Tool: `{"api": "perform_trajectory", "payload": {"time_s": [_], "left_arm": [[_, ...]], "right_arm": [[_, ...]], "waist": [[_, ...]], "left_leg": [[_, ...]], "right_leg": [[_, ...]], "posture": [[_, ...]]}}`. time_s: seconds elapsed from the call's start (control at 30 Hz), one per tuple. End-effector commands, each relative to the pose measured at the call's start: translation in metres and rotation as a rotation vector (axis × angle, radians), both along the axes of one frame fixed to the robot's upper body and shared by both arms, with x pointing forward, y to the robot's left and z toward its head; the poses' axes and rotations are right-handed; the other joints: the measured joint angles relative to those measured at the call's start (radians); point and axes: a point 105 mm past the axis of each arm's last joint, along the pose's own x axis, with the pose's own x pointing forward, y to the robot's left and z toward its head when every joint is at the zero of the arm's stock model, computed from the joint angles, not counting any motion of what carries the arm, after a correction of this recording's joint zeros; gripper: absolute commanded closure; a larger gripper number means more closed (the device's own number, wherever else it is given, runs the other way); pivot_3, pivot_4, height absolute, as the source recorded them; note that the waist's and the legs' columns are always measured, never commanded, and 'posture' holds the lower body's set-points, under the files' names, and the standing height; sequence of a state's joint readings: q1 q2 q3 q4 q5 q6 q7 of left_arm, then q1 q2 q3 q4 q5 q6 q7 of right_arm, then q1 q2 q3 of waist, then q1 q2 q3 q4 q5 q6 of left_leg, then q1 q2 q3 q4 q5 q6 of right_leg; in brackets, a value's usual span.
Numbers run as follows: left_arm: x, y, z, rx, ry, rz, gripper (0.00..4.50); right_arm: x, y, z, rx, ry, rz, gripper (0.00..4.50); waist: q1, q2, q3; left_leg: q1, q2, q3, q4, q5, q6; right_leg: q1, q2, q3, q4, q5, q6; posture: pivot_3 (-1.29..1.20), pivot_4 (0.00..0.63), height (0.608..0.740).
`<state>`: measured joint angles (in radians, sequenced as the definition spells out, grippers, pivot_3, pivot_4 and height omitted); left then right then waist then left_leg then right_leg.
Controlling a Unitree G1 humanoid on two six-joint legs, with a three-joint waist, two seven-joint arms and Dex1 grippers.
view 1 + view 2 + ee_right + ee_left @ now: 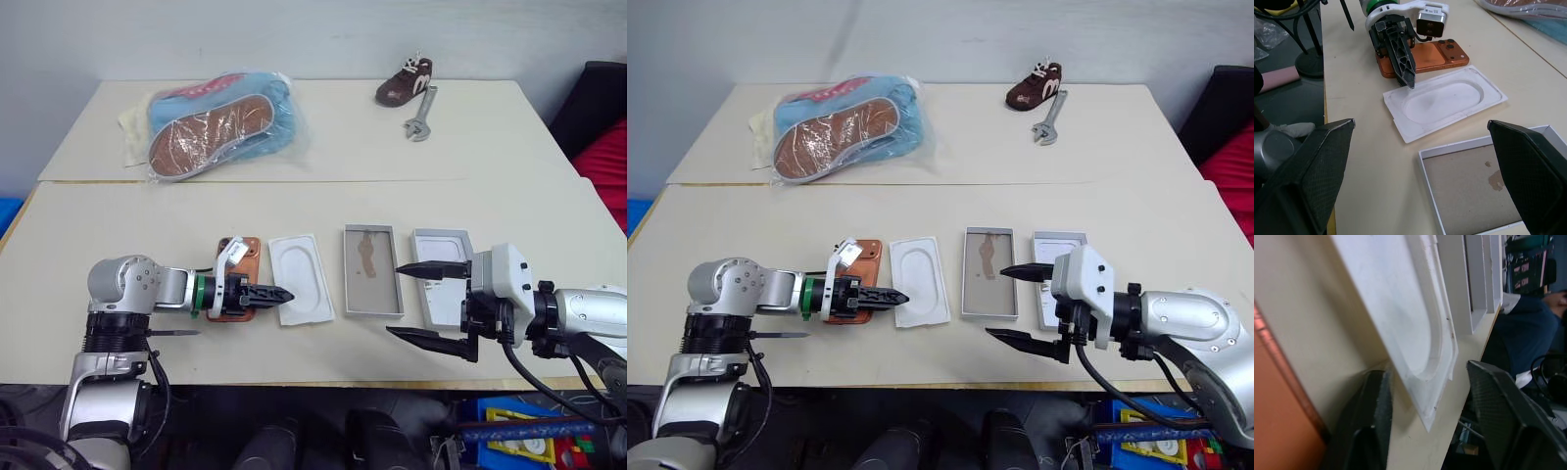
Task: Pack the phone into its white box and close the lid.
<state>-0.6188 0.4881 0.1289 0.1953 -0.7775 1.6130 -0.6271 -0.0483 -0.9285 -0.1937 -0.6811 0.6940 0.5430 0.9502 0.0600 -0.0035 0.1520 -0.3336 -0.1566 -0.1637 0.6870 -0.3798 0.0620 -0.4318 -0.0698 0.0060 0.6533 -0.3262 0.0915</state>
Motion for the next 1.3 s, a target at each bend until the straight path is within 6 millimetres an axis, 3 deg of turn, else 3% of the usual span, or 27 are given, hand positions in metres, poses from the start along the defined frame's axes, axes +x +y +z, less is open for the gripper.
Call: {"api": "perform_trajectory", "payload": {"time_s": [0.03,0.17,0.33,0.5,0.6,0.73,0.9,1.0,1.13,1.27,1.3], "left_arm": [[0.001,0.000,-0.014,0.033,0.037,0.043,3.47],[0.004,-0.001,-0.012,-0.014,0.043,0.075,4.49],[0.005,0.005,-0.008,-0.041,0.039,0.104,4.49],[-0.005,0.031,0.011,-0.063,-0.015,0.104,4.49],[-0.013,0.050,0.026,-0.076,-0.034,0.098,4.50],[-0.019,0.063,0.037,-0.069,-0.043,0.095,4.50],[-0.018,0.063,0.043,-0.069,-0.055,0.092,4.50],[-0.017,0.055,0.046,-0.090,-0.063,0.070,4.50],[-0.019,0.038,0.052,-0.136,-0.074,0.009,4.50],[-0.022,0.022,0.052,-0.157,-0.067,-0.043,4.50],[-0.023,0.018,0.050,-0.156,-0.061,-0.051,4.50]], "right_arm": [[-0.005,0.005,-0.003,-0.051,-0.036,0.037,0.00],[0.001,0.006,-0.012,-0.084,-0.035,0.041,0.00],[0.011,0.010,-0.030,-0.170,-0.054,0.070,0.00],[0.034,0.025,-0.055,-0.206,-0.049,0.061,0.00],[0.044,0.030,-0.069,-0.225,-0.032,0.054,0.62],[0.045,0.032,-0.083,-0.242,-0.017,0.093,1.94],[0.048,0.040,-0.093,-0.220,-0.022,0.123,3.54],[0.035,0.047,-0.092,-0.208,-0.030,0.219,4.46],[0.022,0.054,-0.093,-0.205,-0.029,0.265,4.46],[0.025,0.051,-0.104,-0.241,-0.047,0.236,4.46],[0.026,0.050,-0.105,-0.241,-0.041,0.222,4.28]], "waist": [[0.003,0.000,-0.001],[0.002,0.002,-0.005],[-0.005,0.002,-0.005],[-0.027,0.001,-0.005],[-0.041,0.000,-0.005],[-0.037,0.000,-0.005],[-0.037,0.000,-0.005],[-0.039,0.000,-0.005],[-0.039,0.000,-0.005],[-0.038,-0.001,-0.005],[-0.039,-0.001,-0.005]], "left_leg": [[0.000,0.000,0.000,0.000,0.000,0.000],[0.001,0.000,0.000,0.000,0.000,0.000],[0.004,0.000,0.000,0.000,0.000,-0.001],[0.005,0.001,0.001,-0.002,0.000,-0.001],[0.005,0.001,0.002,-0.003,0.000,-0.002],[-0.002,0.000,0.002,-0.001,0.000,-0.002],[-0.002,-0.002,0.002,-0.001,0.000,-0.002],[-0.002,-0.002,0.002,-0.001,0.000,-0.002],[-0.002,-0.002,0.002,-0.001,0.000,-0.002],[-0.002,-0.002,0.002,-0.001,0.000,-0.002],[-0.002,-0.002,0.002,-0.001,0.000,-0.002]], "right_leg": [[0.000,0.000,0.000,0.000,0.000,0.000],[0.001,0.000,0.000,0.000,0.000,0.000],[0.003,0.000,0.001,0.001,0.000,0.000],[0.002,0.000,0.001,0.002,0.000,0.000],[-0.002,0.000,0.000,0.005,-0.001,-0.002],[-0.011,0.000,-0.001,0.008,-0.001,-0.002],[-0.011,-0.002,-0.001,0.008,-0.001,-0.003],[-0.011,-0.001,-0.001,0.008,-0.001,-0.003],[-0.011,-0.001,-0.001,0.008,-0.001,-0.003],[-0.011,-0.001,-0.001,0.009,-0.001,-0.003],[-0.011,-0.001,-0.001,0.009,-0.001,-0.003]], "posture": [[0.00,0.150,0.740],[0.00,0.150,0.740],[0.00,0.150,0.740],[0.00,0.150,0.740],[0.00,0.150,0.740],[0.00,0.150,0.740],[0.00,0.150,0.740],[0.00,0.150,0.740],[0.00,0.150,0.740],[0.00,0.150,0.740],[0.00,0.150,0.740]]}}
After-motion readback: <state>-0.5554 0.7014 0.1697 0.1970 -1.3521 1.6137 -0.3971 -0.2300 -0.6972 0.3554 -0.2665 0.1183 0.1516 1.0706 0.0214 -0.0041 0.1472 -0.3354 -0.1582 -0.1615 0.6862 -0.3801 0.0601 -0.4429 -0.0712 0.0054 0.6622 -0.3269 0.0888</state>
